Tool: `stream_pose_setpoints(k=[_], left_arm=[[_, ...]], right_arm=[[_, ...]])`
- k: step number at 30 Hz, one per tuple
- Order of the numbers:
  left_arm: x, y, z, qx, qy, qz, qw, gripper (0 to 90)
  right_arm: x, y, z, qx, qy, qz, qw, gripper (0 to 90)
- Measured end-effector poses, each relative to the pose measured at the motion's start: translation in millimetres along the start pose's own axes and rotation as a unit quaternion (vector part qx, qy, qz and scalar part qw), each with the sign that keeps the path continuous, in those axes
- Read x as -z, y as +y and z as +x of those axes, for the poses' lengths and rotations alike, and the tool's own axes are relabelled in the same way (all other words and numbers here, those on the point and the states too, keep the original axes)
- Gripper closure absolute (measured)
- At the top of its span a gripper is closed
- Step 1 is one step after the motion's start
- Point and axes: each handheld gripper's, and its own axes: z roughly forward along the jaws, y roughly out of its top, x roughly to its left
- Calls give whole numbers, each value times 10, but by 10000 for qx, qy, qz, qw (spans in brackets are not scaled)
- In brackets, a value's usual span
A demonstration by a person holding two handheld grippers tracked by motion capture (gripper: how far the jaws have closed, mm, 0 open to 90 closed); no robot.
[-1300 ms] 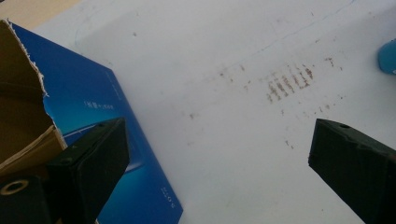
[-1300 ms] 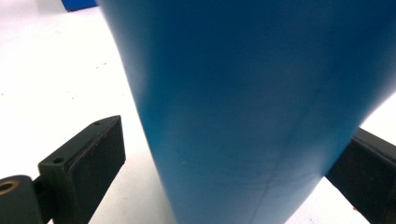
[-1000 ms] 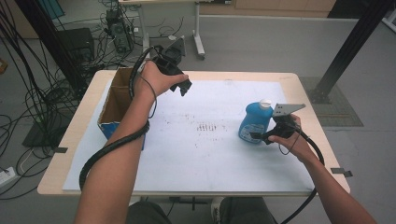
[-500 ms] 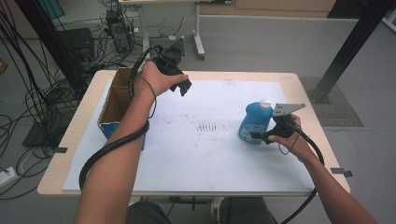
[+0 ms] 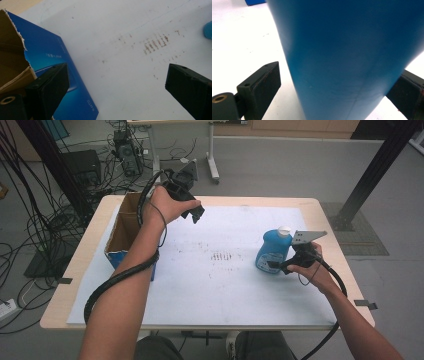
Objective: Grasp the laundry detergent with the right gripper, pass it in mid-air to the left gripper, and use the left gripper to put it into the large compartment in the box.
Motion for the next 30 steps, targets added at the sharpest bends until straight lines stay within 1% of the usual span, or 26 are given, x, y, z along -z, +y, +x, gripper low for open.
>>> stream_pose_setpoints(k=[11,21,29,30], left_arm=[[1,-4,-8,-10,8,-1,10000,60],[-2,4,-12,-19,10,-6,10000,59],[-10,5,-12,-39,7,17,10000,60],[-14,4,-14,-18,7,8,10000,60]], right_arm=[[-3,-4,-7,6,12,11,10000,88],[-2,-7,-13,19,2,8,10000,94],[-13,-13,-6,45,34,52,10000,131],[-13,-14,-6,48,23,48,10000,137]])
